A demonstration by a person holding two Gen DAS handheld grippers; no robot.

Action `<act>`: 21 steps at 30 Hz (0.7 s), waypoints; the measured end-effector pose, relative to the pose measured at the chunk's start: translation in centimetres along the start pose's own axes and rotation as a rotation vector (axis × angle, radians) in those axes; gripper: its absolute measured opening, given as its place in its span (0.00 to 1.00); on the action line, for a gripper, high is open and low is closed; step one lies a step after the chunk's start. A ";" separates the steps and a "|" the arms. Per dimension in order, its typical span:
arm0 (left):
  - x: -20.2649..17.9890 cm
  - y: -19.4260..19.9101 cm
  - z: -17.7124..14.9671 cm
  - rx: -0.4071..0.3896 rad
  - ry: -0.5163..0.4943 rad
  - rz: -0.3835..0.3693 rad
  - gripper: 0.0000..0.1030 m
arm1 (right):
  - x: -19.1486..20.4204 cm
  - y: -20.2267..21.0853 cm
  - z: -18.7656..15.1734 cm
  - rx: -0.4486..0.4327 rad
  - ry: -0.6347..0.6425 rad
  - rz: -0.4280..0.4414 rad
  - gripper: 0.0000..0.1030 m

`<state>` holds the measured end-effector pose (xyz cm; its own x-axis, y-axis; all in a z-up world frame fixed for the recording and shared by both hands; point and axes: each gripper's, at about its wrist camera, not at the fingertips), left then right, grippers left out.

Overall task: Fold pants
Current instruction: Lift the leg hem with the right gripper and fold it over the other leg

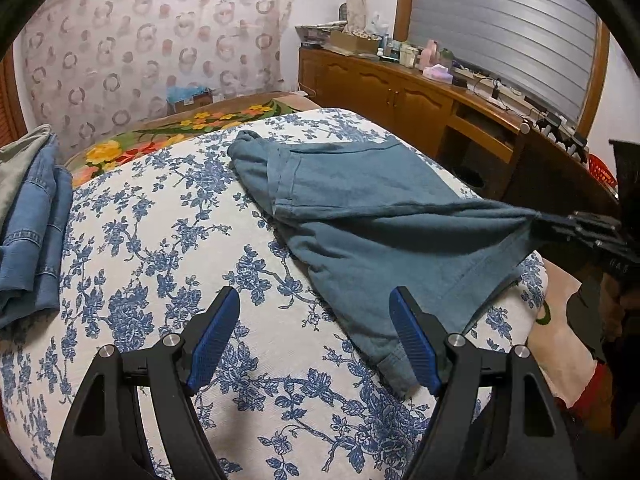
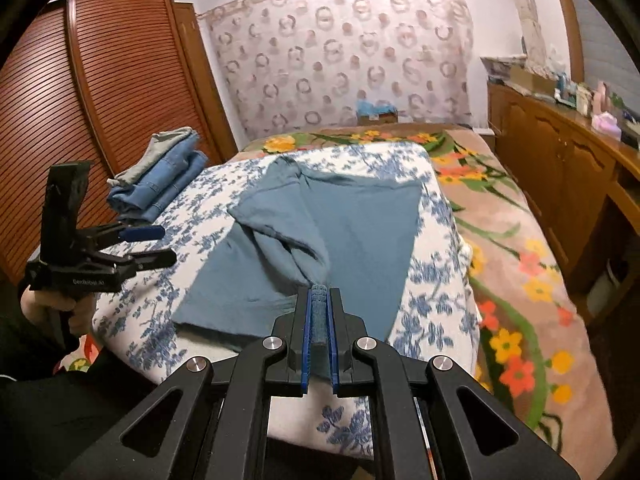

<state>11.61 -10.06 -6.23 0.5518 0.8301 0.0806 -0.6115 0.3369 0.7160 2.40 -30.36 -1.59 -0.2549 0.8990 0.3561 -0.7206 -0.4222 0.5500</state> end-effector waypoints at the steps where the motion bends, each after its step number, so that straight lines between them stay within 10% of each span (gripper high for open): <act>1: 0.0 -0.1 -0.1 0.002 0.000 0.000 0.76 | -0.2 -0.2 -0.1 0.006 -0.004 -0.007 0.07; 21: 0.3 -1.3 0.1 -0.010 0.016 0.014 0.76 | -2.0 0.2 -0.8 0.067 -0.043 -0.046 0.07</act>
<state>12.60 -10.32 -7.05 0.5341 0.8416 0.0796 -0.6246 0.3294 0.7081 2.31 -32.17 -2.80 -0.1931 0.9125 0.3606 -0.6862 -0.3882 0.6152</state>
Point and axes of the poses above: each gripper's, at about its wrist camera, not at the fingertips, and y roughly against the way its jaws point, x to its left, z to its top, and after that the axes turned 12 degrees about -y, right-handed
